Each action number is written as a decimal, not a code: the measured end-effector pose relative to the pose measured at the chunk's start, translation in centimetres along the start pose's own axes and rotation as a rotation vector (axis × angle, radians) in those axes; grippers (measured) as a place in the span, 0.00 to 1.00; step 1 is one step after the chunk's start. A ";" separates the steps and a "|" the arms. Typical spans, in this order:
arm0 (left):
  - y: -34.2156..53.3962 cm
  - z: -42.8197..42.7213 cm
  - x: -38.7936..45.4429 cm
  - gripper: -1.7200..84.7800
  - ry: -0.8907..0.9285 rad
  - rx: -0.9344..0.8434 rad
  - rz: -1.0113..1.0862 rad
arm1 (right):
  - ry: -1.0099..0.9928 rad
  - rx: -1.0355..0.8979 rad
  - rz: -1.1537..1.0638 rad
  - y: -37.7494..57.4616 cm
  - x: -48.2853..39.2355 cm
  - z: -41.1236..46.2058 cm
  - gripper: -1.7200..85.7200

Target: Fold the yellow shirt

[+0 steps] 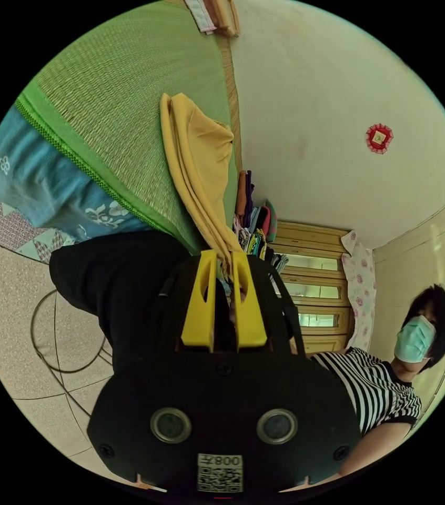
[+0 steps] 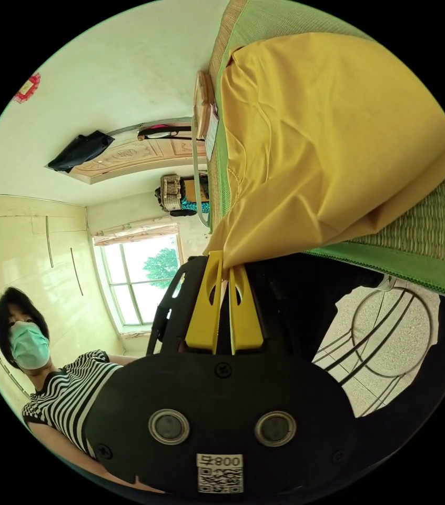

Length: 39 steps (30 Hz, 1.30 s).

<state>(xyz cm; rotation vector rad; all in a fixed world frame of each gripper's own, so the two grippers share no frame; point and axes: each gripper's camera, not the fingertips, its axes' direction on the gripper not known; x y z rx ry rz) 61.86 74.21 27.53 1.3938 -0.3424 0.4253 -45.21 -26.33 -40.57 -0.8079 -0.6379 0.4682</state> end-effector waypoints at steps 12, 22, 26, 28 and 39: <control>-3.4 -1.7 -4.8 0.14 0.022 0.101 -0.120 | 0.009 0.035 -0.017 1.8 -0.8 -2.9 0.03; -4.7 -2.2 -6.0 0.16 0.043 0.143 -0.127 | 0.006 0.036 -0.012 2.3 -0.5 -2.9 0.03; -5.8 -2.0 -5.9 0.16 0.023 0.136 -0.127 | 0.015 0.033 -0.015 2.5 -0.5 -2.9 0.03; -6.3 -1.9 -5.8 0.16 0.008 0.129 -0.124 | 0.014 0.036 -0.014 2.7 -0.4 -3.1 0.03; -6.6 -3.1 -5.2 0.15 0.001 0.168 -0.109 | -0.005 0.060 -0.009 2.9 0.0 -3.7 0.03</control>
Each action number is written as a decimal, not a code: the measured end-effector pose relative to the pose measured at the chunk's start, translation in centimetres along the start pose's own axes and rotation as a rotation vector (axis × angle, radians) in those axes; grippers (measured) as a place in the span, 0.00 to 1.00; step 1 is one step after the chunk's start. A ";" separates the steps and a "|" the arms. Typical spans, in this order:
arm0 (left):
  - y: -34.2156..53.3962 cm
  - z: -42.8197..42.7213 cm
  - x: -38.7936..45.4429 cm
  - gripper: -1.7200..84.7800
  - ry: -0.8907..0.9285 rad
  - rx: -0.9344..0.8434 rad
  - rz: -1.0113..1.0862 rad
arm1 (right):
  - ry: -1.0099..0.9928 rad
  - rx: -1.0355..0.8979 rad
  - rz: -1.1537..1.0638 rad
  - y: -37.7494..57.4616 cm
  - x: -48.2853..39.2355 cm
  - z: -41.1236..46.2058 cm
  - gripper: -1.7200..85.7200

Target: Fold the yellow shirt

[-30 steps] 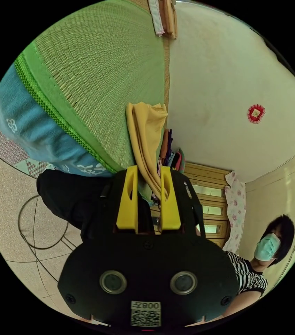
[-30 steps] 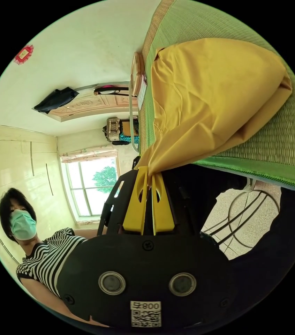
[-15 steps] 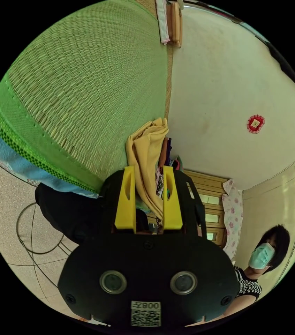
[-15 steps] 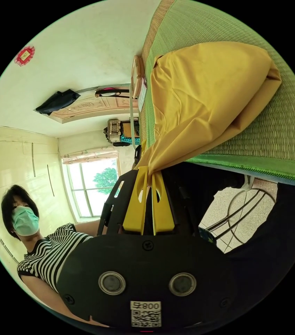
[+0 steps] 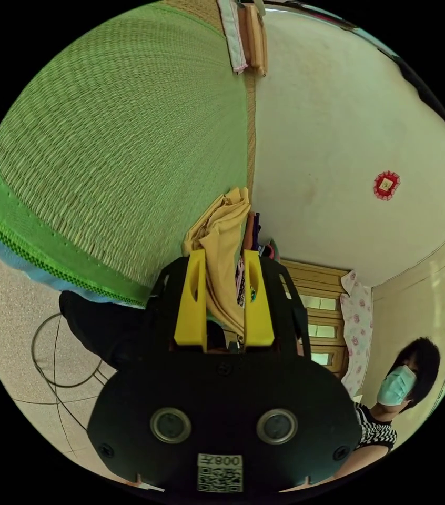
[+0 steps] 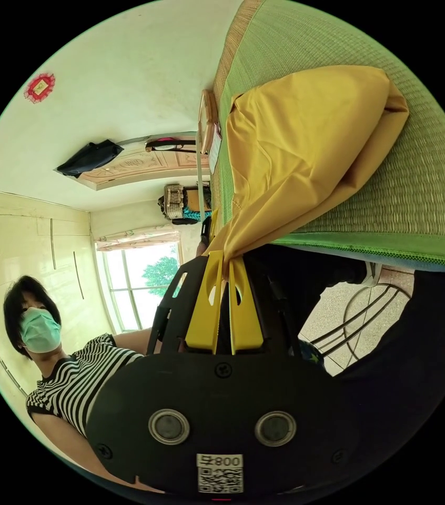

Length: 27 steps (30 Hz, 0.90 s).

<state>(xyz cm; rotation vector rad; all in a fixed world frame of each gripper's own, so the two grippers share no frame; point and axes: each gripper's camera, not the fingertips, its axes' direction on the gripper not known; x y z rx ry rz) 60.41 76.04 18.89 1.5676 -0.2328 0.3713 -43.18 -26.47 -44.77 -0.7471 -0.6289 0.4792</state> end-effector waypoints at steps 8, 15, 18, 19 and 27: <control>2.2 -0.1 -1.1 0.16 -0.033 -0.086 -0.031 | -0.029 0.011 -0.009 -0.6 -0.2 0.0 0.03; 0.5 1.5 -1.3 0.17 -0.013 -0.104 -0.065 | -0.025 0.014 -0.025 -1.0 -0.7 -0.3 0.03; -0.4 1.8 -0.9 0.17 -0.023 -0.094 -0.059 | -0.027 0.016 -0.024 -1.1 -0.5 -0.5 0.03; -0.8 1.7 -0.6 0.17 -0.031 -0.082 -0.056 | -0.026 0.015 -0.025 -1.1 -0.5 -0.5 0.03; -4.0 2.6 -0.2 0.13 -0.069 -0.082 -0.067 | -0.007 0.004 -0.010 -1.0 0.7 -1.2 0.03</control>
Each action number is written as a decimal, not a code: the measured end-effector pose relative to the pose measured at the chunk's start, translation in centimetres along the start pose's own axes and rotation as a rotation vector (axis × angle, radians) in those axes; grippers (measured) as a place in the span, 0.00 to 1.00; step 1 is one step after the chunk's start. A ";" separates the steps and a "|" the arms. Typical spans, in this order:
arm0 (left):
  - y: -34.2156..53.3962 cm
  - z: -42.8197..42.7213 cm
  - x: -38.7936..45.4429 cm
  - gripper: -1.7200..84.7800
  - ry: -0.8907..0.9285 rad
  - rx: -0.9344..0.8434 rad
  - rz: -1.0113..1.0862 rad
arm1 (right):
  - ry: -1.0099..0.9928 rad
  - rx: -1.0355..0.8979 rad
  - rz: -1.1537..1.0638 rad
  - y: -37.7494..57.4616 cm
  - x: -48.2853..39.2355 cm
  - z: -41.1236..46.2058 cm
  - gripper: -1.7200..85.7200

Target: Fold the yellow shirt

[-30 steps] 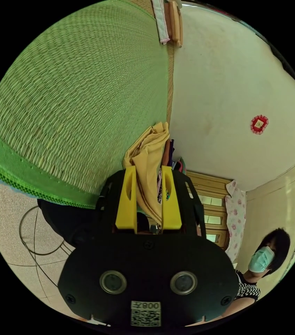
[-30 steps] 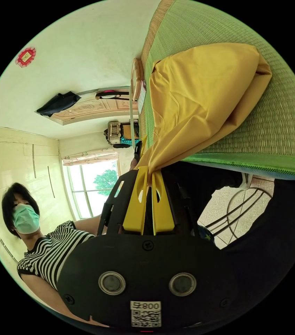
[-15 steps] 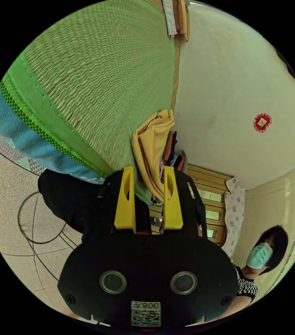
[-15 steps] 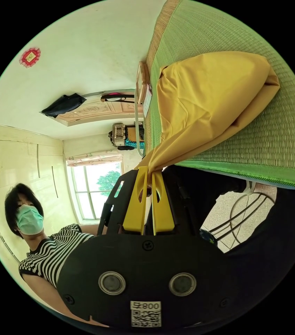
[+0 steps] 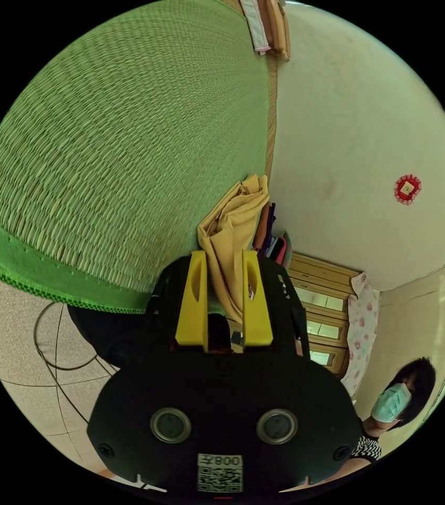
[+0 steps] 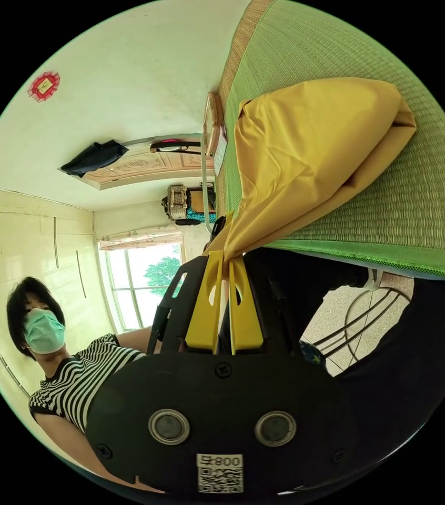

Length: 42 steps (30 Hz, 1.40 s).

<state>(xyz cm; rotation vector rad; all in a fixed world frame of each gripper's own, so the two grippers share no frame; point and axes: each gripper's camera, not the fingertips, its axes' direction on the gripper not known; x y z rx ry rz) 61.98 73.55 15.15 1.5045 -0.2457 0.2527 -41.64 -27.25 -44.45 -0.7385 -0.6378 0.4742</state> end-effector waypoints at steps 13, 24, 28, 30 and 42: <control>-0.8 -0.1 1.2 0.05 -0.021 -0.018 0.037 | 0.078 -0.022 0.040 1.4 3.3 -2.5 0.03; -0.2 -0.2 2.3 0.04 0.049 -0.011 0.040 | 0.073 -0.012 0.047 4.3 6.0 -5.6 0.03; -0.3 -0.1 4.4 0.04 0.086 -0.006 0.078 | 0.052 -0.005 0.020 5.7 6.4 -7.1 0.03; -0.4 0.1 5.5 0.04 0.113 -0.003 0.096 | 0.040 0.001 0.005 6.3 6.4 -7.9 0.03; -3.4 4.4 14.1 0.04 0.236 -0.027 0.213 | -0.060 0.092 -0.106 10.7 6.8 -14.4 0.03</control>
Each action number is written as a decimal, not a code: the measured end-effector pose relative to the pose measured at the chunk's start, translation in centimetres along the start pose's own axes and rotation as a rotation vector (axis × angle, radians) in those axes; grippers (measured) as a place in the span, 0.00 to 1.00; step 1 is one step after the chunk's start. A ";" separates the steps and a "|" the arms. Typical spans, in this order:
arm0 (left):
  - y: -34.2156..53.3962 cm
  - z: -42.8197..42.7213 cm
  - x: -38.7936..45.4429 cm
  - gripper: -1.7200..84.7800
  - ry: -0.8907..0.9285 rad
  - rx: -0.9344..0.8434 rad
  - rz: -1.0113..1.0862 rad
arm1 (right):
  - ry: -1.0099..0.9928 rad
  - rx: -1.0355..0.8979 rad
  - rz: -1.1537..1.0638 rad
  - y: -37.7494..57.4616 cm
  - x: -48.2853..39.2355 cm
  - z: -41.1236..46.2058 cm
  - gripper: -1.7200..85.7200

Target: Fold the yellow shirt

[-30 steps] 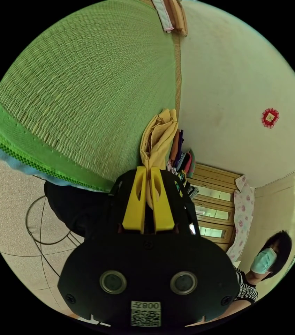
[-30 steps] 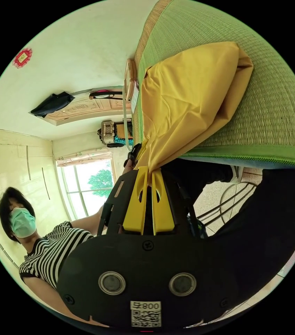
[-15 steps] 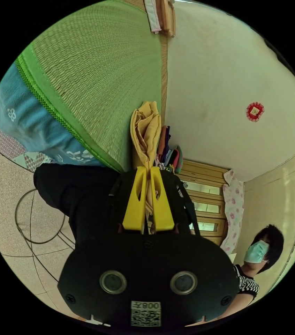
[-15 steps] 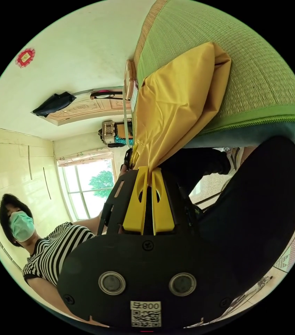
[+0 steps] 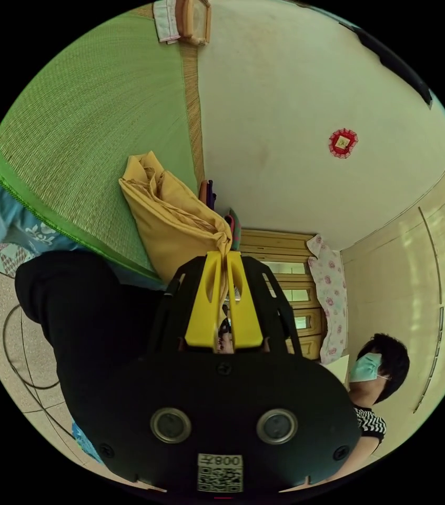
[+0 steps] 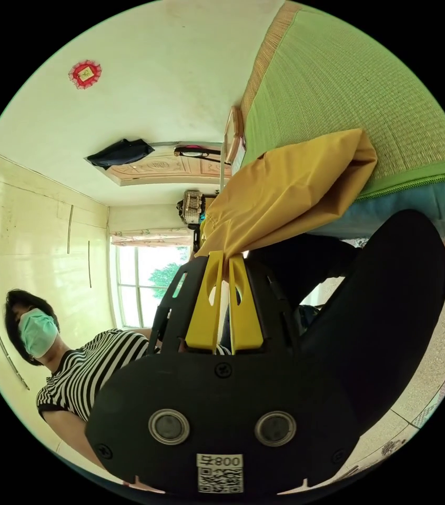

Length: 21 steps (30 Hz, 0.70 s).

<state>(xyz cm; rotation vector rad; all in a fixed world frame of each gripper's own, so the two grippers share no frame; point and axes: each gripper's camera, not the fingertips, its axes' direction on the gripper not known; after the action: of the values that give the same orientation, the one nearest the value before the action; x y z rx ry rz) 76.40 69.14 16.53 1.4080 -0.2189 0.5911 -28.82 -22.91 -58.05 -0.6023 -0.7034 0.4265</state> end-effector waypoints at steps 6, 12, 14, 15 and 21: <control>-3.8 5.1 3.0 0.04 0.051 -0.036 0.045 | -0.043 0.056 -0.062 1.7 -0.5 -4.0 0.03; -8.6 11.2 5.9 0.04 0.072 -0.082 0.084 | -0.064 0.101 -0.119 2.4 -0.7 -7.7 0.03; -10.8 14.1 6.7 0.04 0.077 -0.098 0.086 | -0.067 0.112 -0.126 2.3 -0.5 -8.7 0.03; -11.4 14.9 6.8 0.04 0.077 -0.102 0.085 | -0.069 0.118 -0.129 2.1 -0.3 -9.5 0.03; -18.8 23.9 8.6 0.04 0.065 -0.143 0.086 | -0.086 0.152 -0.137 -0.8 1.3 -13.4 0.03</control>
<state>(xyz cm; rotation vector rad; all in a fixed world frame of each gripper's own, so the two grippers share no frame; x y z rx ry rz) 97.95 47.38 8.59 1.2444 -0.2655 0.6779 -18.35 -27.69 -65.11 -0.3918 -0.7820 0.3761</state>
